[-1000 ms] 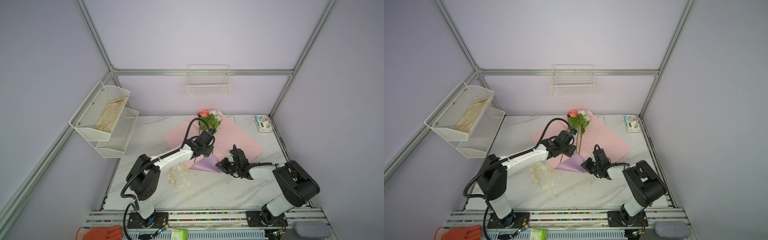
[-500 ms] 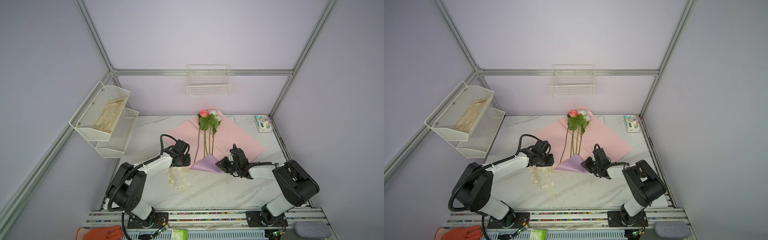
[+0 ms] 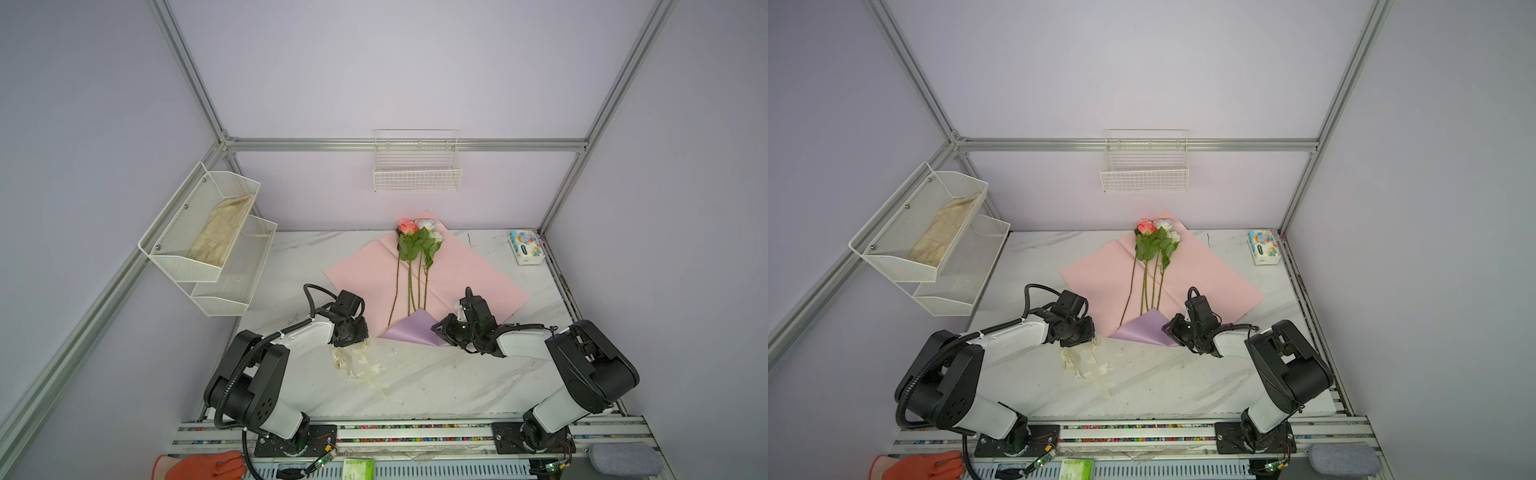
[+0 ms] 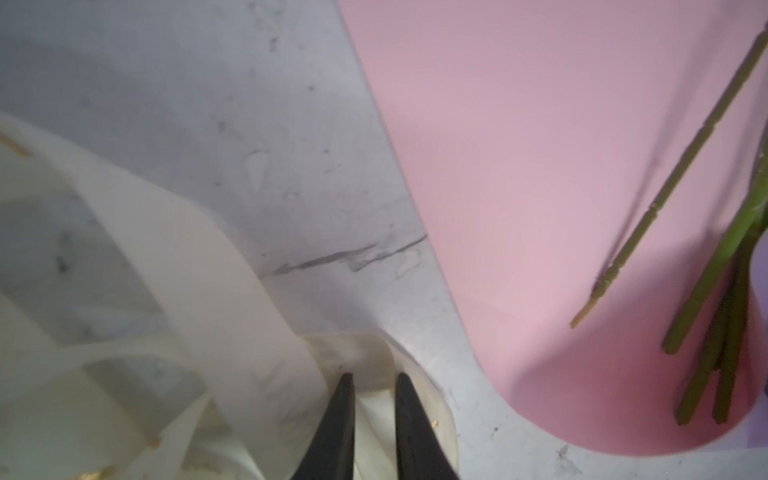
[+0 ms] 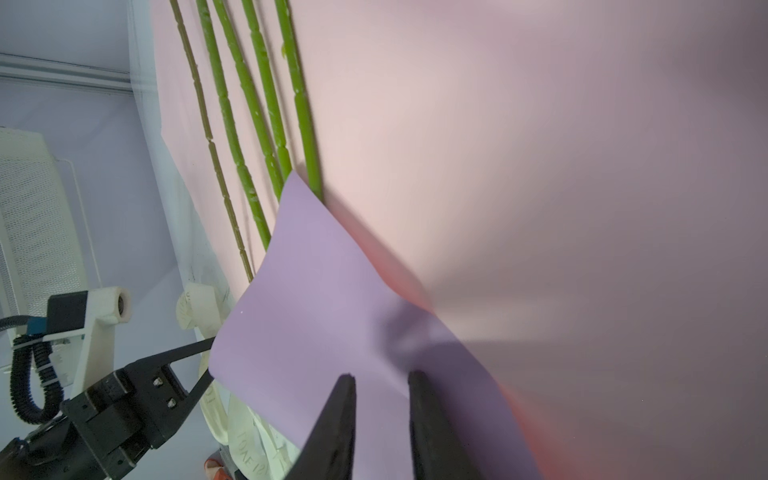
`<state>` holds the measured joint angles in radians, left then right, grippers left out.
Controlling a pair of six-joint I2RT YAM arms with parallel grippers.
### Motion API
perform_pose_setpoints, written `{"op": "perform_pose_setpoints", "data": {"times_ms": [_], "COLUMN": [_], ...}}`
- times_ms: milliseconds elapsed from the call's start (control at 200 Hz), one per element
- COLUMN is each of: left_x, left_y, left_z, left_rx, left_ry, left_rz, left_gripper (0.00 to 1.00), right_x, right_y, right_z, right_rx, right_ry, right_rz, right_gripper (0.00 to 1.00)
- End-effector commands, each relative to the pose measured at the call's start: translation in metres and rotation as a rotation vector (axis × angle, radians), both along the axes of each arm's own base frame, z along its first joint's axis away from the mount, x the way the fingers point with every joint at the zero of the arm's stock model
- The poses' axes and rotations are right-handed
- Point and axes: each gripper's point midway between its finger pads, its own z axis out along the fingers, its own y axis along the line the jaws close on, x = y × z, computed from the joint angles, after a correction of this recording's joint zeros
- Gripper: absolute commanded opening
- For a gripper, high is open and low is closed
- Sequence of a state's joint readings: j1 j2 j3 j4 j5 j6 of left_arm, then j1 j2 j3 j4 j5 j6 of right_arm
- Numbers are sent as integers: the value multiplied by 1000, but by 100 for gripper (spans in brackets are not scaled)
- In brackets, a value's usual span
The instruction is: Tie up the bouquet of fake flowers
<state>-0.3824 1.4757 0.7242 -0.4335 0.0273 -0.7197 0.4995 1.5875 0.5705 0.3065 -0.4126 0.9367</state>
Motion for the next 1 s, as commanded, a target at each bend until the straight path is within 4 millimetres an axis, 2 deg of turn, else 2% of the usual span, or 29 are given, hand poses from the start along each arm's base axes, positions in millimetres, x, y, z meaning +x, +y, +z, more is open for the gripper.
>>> {"op": "perform_pose_setpoints", "data": {"times_ms": [0, 25, 90, 185, 265, 335, 390, 460, 550, 575, 675, 830, 995], "left_x": [-50, -52, -50, -31, -7, 11, 18, 16, 4, 2, -3, 5, 21], "left_y": [48, 53, 61, 42, 11, -22, -55, -99, -145, -156, -176, -177, -170], "left_z": [-24, -24, -9, 23, 59, 90, 110, 124, 124, 111, 91, 67, 52], "left_rx": [139, 149, 161, 82, -34, -110, -179, -274, -364, -377, -389, -346, -261], "left_ry": [153, 163, 120, 19, -115, -239, -308, -333, -313, -278, -220, -176, -184], "left_rz": [78, 84, 94, -10, -113, -205, -308, -455, -594, -618, -661, -629, -590], "left_gripper": [19, 19, 20, 27, 33, 35, 35, 33, 31, 30, 28, 26, 27], "right_x": [7, 7, 7, 6, 6, 6, 7, 7, 8, 8, 8, 5, 0], "right_y": [-2, -1, -1, 0, 1, 0, -2, -3, -2, -2, -3, -4, -8], "right_z": [10, 10, 11, 13, 14, 15, 15, 17, 20, 21, 23, 25, 43], "right_rx": [-13, -14, -13, -13, -10, -12, -15, -18, -11, -12, -10, -7, -2], "right_ry": [-24, -25, -25, -30, -34, -33, -35, -39, -44, -46, -50, -45, -69], "right_rz": [-12, -10, -9, 2, 6, 2, -5, -15, -13, -15, -18, -16, -22], "right_gripper": [27, 27, 27, 27, 27, 27, 27, 28, 28, 28, 28, 28, 29]}}
